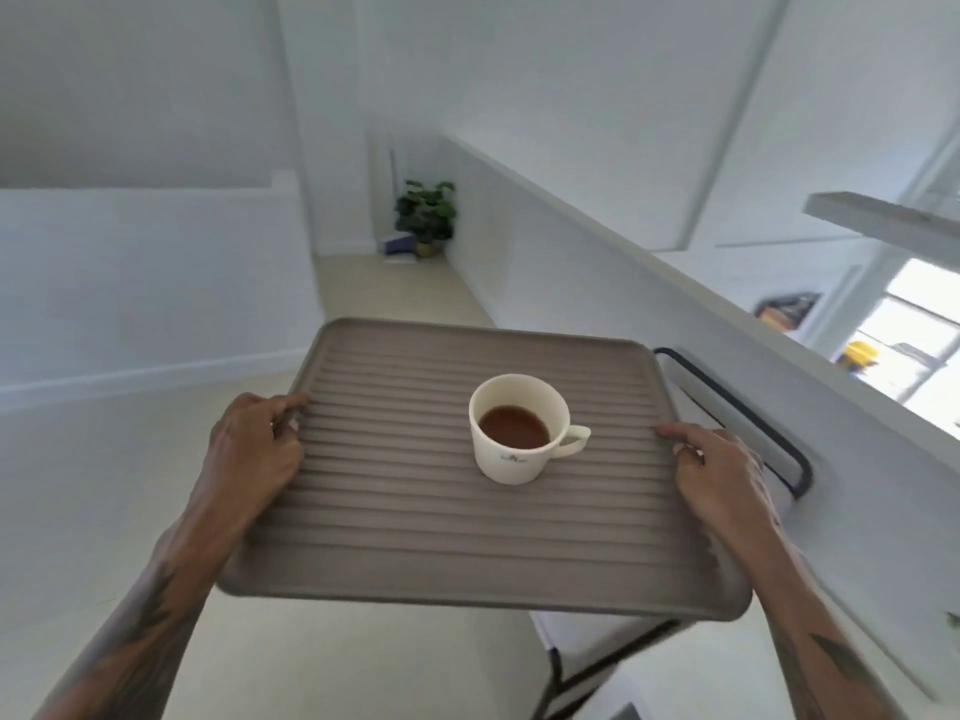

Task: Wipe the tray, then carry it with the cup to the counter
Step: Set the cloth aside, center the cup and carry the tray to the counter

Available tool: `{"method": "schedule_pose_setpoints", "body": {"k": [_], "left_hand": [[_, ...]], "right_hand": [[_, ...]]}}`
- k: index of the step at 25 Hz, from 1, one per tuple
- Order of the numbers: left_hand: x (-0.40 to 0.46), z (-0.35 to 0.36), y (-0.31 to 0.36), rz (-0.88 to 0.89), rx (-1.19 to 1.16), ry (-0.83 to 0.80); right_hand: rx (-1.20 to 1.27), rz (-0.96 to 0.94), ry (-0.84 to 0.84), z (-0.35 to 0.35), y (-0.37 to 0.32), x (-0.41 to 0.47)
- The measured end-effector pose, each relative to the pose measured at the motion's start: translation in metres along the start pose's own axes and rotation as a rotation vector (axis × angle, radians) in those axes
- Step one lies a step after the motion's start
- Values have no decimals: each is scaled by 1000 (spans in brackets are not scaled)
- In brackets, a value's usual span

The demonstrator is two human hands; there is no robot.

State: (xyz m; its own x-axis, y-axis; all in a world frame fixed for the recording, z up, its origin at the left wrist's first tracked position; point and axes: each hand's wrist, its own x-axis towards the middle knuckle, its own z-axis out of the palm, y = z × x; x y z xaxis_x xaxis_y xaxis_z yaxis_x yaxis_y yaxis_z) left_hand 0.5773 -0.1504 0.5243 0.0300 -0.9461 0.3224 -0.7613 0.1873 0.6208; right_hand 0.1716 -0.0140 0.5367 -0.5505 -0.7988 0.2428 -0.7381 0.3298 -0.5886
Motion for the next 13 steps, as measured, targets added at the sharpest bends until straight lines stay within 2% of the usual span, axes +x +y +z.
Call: {"method": "schedule_pose_setpoints", "body": {"k": [6, 13], "left_hand": [[37, -135, -128, -199, 98, 130], [21, -268, -272, -535, 185, 342]], "right_hand": [[52, -175, -154, 115, -174, 10], [72, -540, -339, 254, -392, 9]]}}
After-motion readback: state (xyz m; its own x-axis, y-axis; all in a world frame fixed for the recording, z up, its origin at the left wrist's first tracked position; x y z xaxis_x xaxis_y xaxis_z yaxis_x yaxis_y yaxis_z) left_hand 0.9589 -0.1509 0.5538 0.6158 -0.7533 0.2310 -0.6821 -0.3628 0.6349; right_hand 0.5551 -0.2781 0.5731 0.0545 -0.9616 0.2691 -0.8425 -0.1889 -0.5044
